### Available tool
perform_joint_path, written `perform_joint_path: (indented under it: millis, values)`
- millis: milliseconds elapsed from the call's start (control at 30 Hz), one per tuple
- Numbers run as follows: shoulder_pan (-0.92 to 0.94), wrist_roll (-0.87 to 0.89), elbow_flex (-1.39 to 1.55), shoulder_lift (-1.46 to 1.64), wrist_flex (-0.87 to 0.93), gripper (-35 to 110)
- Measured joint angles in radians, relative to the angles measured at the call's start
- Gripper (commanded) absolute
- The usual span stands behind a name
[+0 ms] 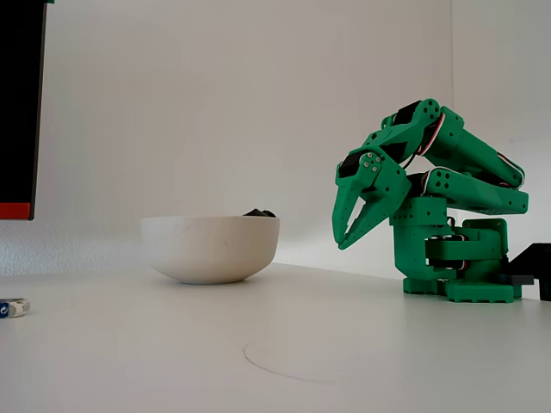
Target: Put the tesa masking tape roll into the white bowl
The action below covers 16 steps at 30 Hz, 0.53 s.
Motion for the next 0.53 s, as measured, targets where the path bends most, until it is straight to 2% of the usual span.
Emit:
perform_joint_path:
  millis: [533]
  values:
    - [0.000,0.034,0.000,0.000,0.000,-8]
